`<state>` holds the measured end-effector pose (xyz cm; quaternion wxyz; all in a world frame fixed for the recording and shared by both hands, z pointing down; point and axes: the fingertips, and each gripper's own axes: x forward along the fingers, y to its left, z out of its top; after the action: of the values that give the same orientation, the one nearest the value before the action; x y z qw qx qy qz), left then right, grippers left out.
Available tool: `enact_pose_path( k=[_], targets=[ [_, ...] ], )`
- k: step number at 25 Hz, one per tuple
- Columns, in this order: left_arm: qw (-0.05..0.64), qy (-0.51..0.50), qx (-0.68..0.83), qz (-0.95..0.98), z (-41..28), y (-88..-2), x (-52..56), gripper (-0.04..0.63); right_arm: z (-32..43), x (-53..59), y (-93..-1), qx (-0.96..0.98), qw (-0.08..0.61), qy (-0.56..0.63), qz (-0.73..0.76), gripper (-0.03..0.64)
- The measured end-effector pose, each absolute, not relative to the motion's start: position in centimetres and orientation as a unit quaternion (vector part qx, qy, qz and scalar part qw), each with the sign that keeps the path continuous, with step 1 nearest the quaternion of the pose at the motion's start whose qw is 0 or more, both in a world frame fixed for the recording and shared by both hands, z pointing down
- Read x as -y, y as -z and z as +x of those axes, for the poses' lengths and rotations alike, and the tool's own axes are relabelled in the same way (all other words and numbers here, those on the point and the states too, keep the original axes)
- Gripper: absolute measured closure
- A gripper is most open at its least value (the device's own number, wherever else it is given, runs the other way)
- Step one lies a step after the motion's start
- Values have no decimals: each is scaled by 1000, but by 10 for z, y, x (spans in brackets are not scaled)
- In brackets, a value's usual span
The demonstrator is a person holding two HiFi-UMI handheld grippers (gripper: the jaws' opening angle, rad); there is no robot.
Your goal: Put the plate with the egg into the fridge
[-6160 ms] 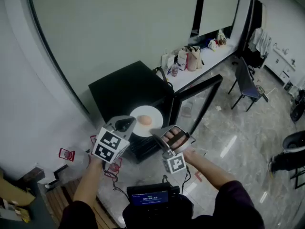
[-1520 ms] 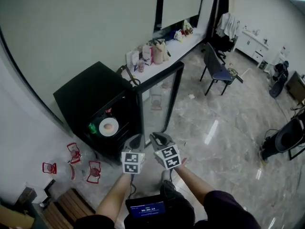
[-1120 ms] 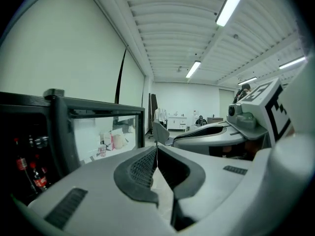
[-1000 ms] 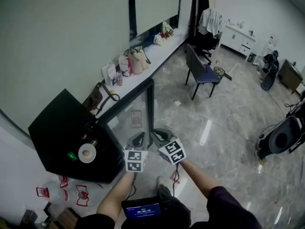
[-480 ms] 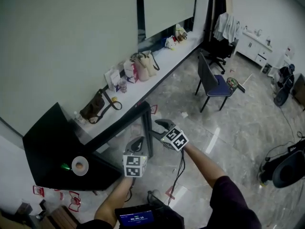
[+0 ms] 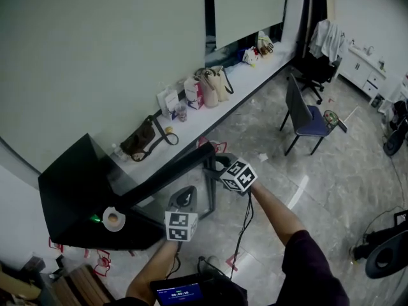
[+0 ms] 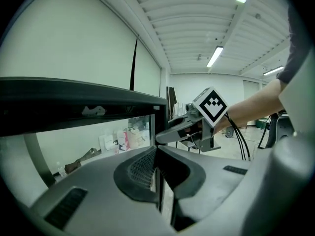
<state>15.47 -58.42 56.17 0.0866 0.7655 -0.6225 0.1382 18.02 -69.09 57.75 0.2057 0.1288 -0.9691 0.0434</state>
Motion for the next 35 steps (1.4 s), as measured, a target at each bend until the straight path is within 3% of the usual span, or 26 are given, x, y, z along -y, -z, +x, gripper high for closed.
enact_pose_path(
  k=[14,26,35],
  targets=[
    [80,-128,600,786,186,-558,534,584,228,625,-575,951,211,-48,219,380],
    [73,-124,532,834,229,-547,396,584,293,457,-569,919,203,-66,332,382],
    [90,-126,519,841,213,-559,274,584,291,324,-563,915,215,-58,337,382]
  ],
)
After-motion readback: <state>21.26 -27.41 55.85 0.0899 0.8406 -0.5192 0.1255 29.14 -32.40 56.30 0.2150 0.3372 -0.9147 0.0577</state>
